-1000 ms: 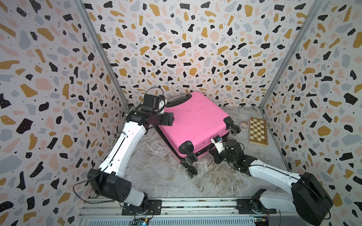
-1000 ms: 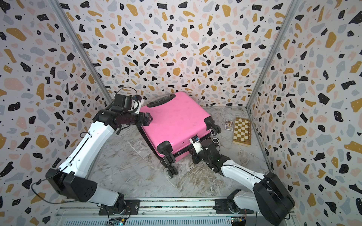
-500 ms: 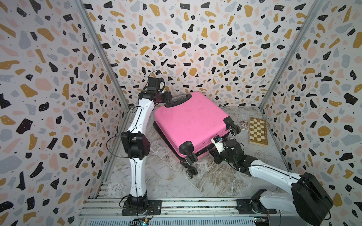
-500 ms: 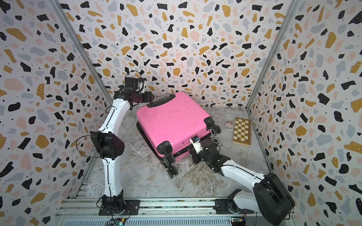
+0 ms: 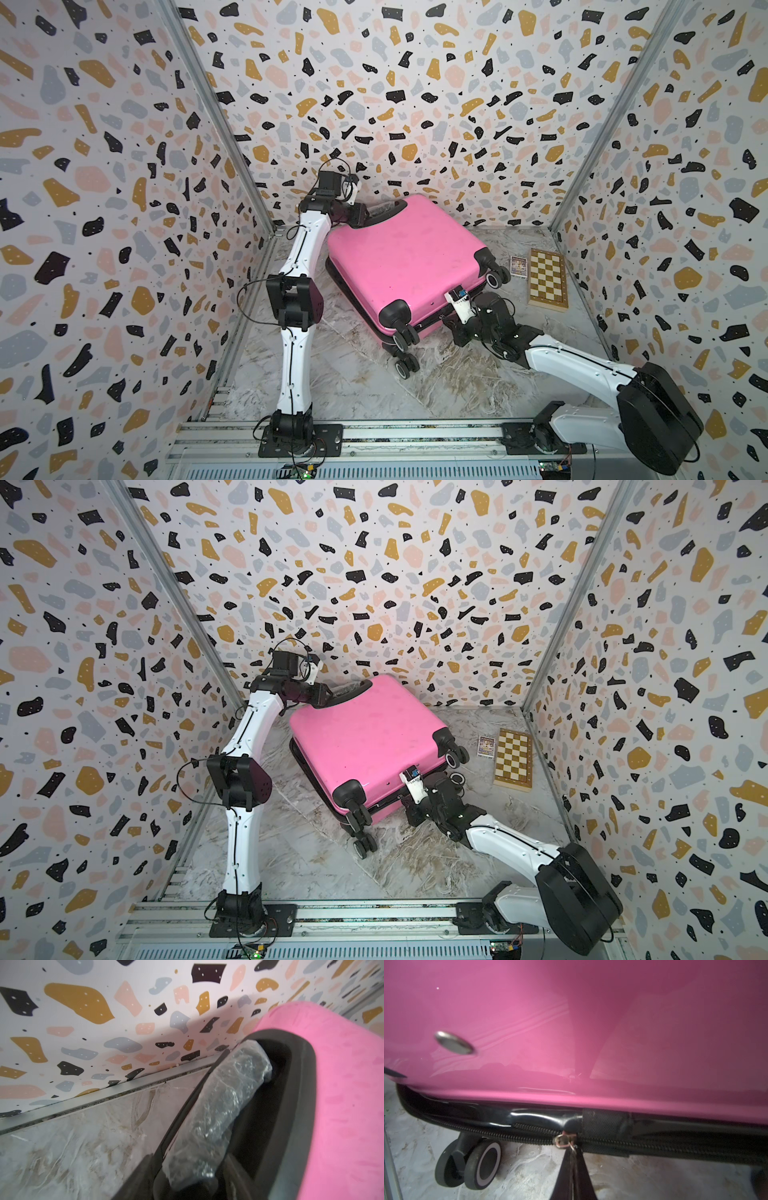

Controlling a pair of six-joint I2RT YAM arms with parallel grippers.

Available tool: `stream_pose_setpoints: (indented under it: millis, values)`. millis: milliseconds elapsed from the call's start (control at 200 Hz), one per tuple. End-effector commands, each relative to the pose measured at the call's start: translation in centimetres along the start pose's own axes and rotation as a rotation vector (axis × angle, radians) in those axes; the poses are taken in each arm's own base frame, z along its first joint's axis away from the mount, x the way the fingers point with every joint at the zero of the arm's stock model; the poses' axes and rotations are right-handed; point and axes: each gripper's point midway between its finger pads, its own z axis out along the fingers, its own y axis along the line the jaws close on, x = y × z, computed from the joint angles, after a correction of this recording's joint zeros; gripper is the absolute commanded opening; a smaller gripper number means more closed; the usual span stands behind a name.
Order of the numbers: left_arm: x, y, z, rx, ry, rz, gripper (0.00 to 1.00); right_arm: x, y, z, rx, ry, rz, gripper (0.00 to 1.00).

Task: Close the suitcase zippers
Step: Zip the zipper on the suitcase.

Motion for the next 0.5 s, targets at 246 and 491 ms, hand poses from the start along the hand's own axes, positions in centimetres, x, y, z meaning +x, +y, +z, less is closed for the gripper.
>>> stream_pose_setpoints:
  millis: [246,491]
  values:
    - [18.1,-1.5,-3.0,0.100,0.652,-0.004,0.36,-2.0,-6.5,-1.1,0.169,-0.023,0.010,0.00]
    - [16.4,-2.7,-5.8,0.140,0.572,-0.101,0.38,-1.8,-6.8,-1.1,0.169,-0.025,0.044,0.00]
